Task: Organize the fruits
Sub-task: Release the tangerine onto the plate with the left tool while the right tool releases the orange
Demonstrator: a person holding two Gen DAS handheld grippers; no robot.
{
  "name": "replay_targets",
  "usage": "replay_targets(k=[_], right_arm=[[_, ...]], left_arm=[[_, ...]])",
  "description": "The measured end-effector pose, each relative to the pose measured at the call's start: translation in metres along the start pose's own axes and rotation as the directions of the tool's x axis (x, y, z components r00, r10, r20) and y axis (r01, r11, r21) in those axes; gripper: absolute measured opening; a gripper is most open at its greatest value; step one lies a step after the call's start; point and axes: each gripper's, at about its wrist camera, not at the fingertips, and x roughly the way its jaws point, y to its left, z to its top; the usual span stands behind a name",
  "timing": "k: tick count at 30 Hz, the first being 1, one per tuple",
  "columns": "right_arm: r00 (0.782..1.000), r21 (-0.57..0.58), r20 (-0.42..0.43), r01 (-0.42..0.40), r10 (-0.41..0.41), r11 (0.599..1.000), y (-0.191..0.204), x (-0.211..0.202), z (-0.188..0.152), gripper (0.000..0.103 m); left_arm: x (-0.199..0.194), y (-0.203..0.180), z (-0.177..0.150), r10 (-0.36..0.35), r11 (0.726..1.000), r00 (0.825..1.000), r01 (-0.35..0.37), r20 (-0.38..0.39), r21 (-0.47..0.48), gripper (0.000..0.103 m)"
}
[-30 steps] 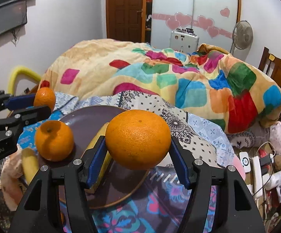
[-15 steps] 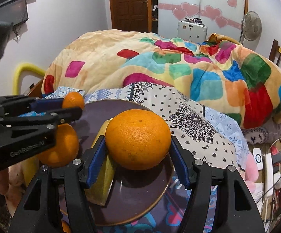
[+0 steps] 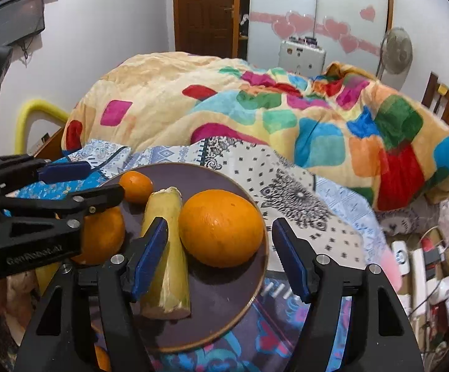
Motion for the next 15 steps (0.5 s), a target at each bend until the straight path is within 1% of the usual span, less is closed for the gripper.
replay_targets(k=[1,4,7,10,15], right_arm=[[1.000,-0.004,0.013,0.009,-0.009,1.000,0.002,-0.008,-0.001,0.066],[1.000,0.013,0.029,-0.011,0.011,1.000,0.002,-0.025,-0.004,0.068],[0.999,0.008,0.053,0.000,0.000,1.000,0.007,-0.044,-0.007,0.068],[0.997,-0.006,0.080,0.010,-0.009,1.000,0.015,-0.064,-0.011,0.068],[0.992,-0.018,0.127,-0.013,0.015,1.000,0.035,-0.100,-0.025,0.071]], left_arm=[[-0.007,0.000,-0.001,0.001,1.000,1.000,-0.001,0.010,0.003,0.052],[-0.033,0.002,-0.006,-0.006,1.000,0.999,0.005,0.042,0.009,0.053],[-0.062,0.003,-0.014,-0.007,1.000,0.997,0.006,0.081,0.016,0.058],[-0.092,0.006,-0.027,-0.010,1.000,0.993,0.008,0.115,0.023,0.060],[-0.130,0.016,-0.054,-0.013,1.000,0.989,0.010,0.150,0.025,0.063]])
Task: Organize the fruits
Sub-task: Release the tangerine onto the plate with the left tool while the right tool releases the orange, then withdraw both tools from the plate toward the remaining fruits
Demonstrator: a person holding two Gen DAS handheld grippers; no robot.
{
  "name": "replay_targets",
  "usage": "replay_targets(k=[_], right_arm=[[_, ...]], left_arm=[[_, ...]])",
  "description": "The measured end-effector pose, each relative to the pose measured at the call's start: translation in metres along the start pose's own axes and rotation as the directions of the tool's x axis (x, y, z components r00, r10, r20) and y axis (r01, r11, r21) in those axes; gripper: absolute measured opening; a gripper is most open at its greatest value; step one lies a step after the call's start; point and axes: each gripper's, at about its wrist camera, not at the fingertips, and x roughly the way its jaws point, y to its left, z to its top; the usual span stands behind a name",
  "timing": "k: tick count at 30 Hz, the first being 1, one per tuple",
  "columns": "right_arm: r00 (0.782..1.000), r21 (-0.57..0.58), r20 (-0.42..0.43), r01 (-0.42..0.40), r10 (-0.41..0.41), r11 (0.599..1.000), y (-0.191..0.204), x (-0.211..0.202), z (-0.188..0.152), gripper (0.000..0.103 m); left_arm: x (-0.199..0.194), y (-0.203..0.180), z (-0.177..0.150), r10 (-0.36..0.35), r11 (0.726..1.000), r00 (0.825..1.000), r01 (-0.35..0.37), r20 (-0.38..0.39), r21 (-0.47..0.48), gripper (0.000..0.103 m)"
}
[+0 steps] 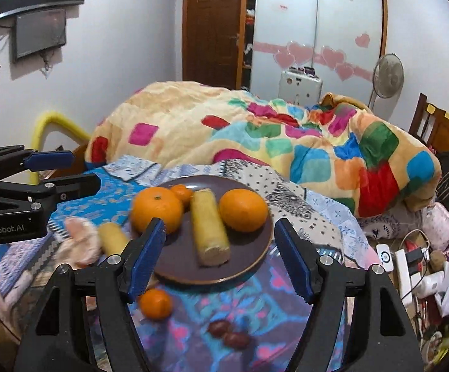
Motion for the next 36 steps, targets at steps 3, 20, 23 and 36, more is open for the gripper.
replay_targets(k=[3,20,23,36], right_arm=[[1.000,-0.009,0.014,-0.017,0.017,1.000,0.014,-0.015,-0.007,0.071],[0.999,-0.010,-0.050,-0.008,0.007,1.000,0.029,-0.018,-0.070,0.078],[0.997,0.004,-0.071,-0.008,0.008,1.000,0.022,-0.013,-0.079,0.078],[0.994,-0.002,-0.107,-0.024,0.024,1.000,0.017,-0.013,-0.095,0.078]], left_arm=[[-0.019,0.007,-0.017,0.002,1.000,1.000,-0.002,0.012,-0.005,0.068],[0.018,-0.010,-0.109,0.058,0.998,0.986,-0.061,-0.155,-0.015,0.077],[0.028,-0.017,-0.107,0.075,0.997,0.984,-0.079,-0.164,-0.018,0.077],[0.015,0.022,-0.137,0.043,0.997,0.983,-0.053,-0.180,-0.051,0.086]])
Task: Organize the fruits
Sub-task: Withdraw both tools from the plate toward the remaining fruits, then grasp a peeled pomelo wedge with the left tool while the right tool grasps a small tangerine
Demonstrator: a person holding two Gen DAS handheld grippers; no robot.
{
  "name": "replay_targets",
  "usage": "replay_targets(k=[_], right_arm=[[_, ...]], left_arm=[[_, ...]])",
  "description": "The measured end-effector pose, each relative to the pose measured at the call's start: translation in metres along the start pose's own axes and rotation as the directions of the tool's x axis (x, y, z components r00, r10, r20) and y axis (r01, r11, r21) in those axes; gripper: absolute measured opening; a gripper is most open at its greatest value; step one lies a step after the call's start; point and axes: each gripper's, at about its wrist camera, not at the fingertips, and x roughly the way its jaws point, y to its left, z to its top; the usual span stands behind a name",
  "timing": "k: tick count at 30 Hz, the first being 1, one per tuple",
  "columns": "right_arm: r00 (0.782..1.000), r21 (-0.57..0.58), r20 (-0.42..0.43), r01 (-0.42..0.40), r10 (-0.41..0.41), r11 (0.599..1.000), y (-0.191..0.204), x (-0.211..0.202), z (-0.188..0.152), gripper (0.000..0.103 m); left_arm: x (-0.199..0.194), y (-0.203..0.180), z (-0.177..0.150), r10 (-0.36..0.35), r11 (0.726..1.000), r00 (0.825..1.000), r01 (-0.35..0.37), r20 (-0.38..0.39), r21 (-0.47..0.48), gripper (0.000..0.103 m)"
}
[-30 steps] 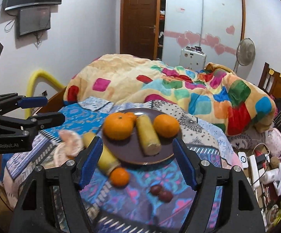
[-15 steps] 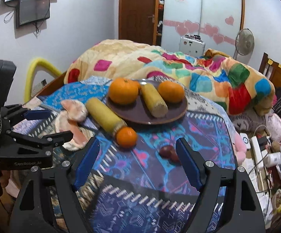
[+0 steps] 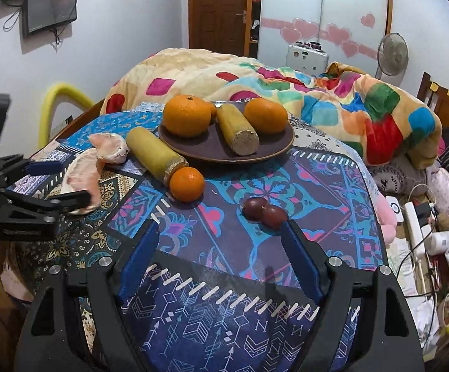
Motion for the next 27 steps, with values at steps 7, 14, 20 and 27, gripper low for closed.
replay_targets(k=[7,14,20,27], right_arm=[[1.000,-0.004,-0.009,-0.013,0.013,1.000,0.003,0.009,0.000,0.078],[0.999,-0.033,-0.030,-0.017,0.016,0.999,0.011,0.026,0.012,0.078],[0.999,-0.041,-0.039,-0.029,0.028,0.999,0.014,0.039,0.022,0.076],[0.996,-0.030,-0.075,-0.058,0.055,0.998,0.016,0.054,0.025,0.049]], left_arm=[[-0.009,0.023,-0.010,-0.053,0.998,0.998,0.052,-0.045,-0.031,0.085],[0.005,0.007,0.011,-0.051,0.998,0.997,0.053,-0.063,0.038,0.075],[0.023,0.015,0.022,-0.108,0.994,0.991,0.108,-0.079,-0.003,0.068],[0.023,0.013,0.021,-0.077,0.997,0.996,0.077,-0.053,0.003,0.061]])
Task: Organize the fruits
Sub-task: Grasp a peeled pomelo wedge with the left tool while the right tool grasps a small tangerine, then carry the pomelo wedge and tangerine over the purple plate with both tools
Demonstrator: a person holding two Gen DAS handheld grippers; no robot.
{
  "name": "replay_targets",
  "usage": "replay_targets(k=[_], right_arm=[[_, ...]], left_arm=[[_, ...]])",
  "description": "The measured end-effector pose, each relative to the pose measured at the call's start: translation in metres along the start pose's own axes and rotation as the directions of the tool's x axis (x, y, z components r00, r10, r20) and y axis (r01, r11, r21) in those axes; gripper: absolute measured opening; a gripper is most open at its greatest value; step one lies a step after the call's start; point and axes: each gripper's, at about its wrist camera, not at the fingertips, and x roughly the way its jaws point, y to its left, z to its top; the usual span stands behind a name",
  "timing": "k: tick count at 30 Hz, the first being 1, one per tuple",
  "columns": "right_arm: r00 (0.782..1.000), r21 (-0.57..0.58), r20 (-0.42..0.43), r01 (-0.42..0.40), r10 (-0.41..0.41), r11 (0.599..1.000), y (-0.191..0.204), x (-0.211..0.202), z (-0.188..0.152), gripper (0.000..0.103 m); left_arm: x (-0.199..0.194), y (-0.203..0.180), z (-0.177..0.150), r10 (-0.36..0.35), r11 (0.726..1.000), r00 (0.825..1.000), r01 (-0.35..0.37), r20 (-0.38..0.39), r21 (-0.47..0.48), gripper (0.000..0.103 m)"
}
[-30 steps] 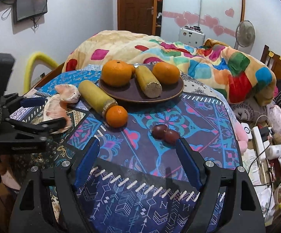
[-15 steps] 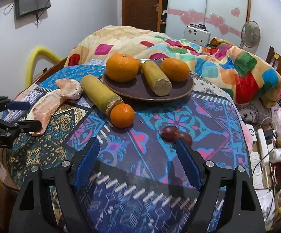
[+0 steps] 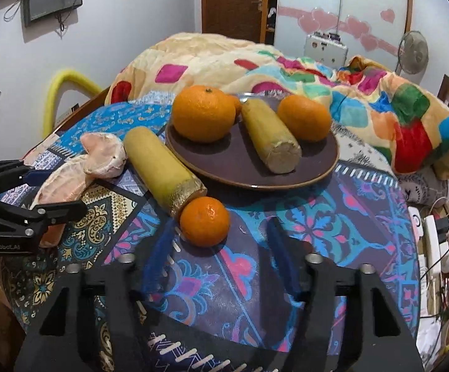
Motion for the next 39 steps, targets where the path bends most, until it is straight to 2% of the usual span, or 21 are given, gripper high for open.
replay_targets(k=[2,3,6,9,13,21,31,39], right_arm=[[1.000,-0.002,-0.010,-0.014,0.014,1.000,0.000,0.001,-0.001,0.047],[1.000,-0.008,-0.008,-0.014,0.014,1.000,0.001,0.001,-0.001,0.044],[1.000,-0.049,-0.001,0.002,-0.002,0.999,0.010,-0.001,-0.004,0.030],[1.000,-0.053,0.012,0.021,-0.020,0.998,0.010,-0.003,-0.005,0.030],[1.000,0.010,0.026,-0.004,0.003,1.000,-0.001,-0.008,-0.004,0.029],[0.998,0.062,0.069,-0.020,0.016,0.998,-0.016,-0.028,0.000,0.029],[0.982,0.082,0.181,0.042,-0.057,0.996,-0.042,-0.070,0.022,0.029],[0.971,0.110,0.216,0.084,-0.106,0.990,-0.069,-0.070,0.039,0.030]], left_arm=[[0.000,0.001,0.001,0.012,1.000,1.000,-0.012,0.006,-0.004,0.054],[0.000,0.003,0.001,0.006,1.000,1.000,-0.006,0.007,-0.012,0.054],[-0.001,0.003,0.000,0.008,1.000,1.000,-0.007,0.014,-0.017,0.052],[-0.005,0.000,-0.003,0.018,1.000,1.000,-0.018,0.015,-0.012,0.051],[-0.017,-0.006,-0.010,0.001,1.000,1.000,-0.001,0.015,0.000,0.050],[-0.053,-0.017,-0.005,-0.021,0.999,0.995,0.019,0.099,0.026,0.050],[-0.077,-0.041,0.039,-0.054,0.997,0.975,0.041,0.216,0.062,0.050],[-0.070,-0.063,0.081,-0.069,0.995,0.958,0.045,0.279,0.090,0.050]])
